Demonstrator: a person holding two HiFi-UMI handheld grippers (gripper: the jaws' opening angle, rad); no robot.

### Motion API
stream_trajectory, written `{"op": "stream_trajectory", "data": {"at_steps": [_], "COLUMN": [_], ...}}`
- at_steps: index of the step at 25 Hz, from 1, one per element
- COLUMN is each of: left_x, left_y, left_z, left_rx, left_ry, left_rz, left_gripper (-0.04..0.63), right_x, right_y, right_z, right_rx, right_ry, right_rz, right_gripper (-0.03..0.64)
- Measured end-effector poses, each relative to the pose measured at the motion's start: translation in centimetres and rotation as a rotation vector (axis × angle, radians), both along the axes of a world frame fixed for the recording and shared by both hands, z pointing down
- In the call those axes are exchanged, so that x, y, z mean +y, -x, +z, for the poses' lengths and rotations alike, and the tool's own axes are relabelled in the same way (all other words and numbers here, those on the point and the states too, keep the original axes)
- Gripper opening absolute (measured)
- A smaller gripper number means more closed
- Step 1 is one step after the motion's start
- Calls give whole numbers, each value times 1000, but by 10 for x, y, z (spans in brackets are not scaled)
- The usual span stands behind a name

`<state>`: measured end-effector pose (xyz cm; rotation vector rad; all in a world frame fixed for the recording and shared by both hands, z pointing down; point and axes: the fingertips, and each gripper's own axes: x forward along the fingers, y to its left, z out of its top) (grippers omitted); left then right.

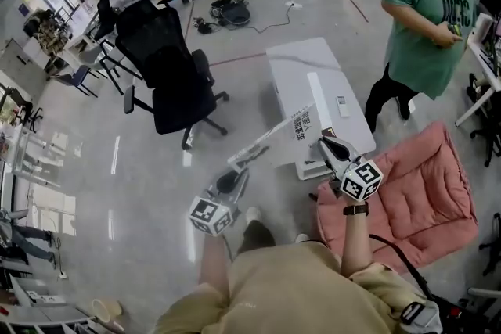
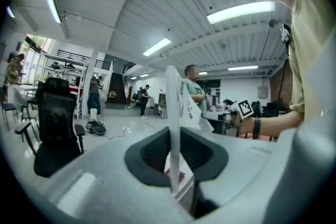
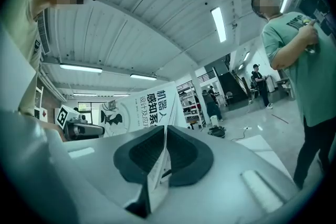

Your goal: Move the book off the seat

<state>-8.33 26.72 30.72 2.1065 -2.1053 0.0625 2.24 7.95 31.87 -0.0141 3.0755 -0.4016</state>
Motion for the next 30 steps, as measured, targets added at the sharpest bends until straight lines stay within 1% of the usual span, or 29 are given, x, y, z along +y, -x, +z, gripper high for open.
{"op": "stream_trajectory", "data": {"at_steps": [5, 10, 13, 16, 19, 23, 26, 30], "left_x": [7, 19, 34, 49, 65, 71, 54, 15], "left_y": [80, 181, 236, 281, 321, 361, 384, 414], "left_z": [0, -4, -19, -18, -16, -16, -1, 16], "left_rx": [1, -54, -59, -61, -59, -10, 13, -5], "left_ry": [-29, -40, -59, -75, -100, -112, -107, -85], "left_rz": [-19, -45, -51, -62, -84, -98, -100, -97], "left_gripper": [46, 46, 46, 45, 46, 46, 46, 45], "right_x": [4, 20, 33, 46, 61, 67, 50, 12], "right_y": [86, 186, 243, 293, 334, 376, 400, 430], "right_z": [-1, -4, -19, -14, -6, -3, 12, 34], "right_rx": [13, 34, 34, 37, 47, 114, 136, 129], "right_ry": [-5, -22, -23, -21, -18, -20, -13, 15], "right_rz": [-31, -54, -57, -73, -101, -117, -116, -109], "right_gripper": [21, 23, 22, 21, 23, 25, 25, 25]}}
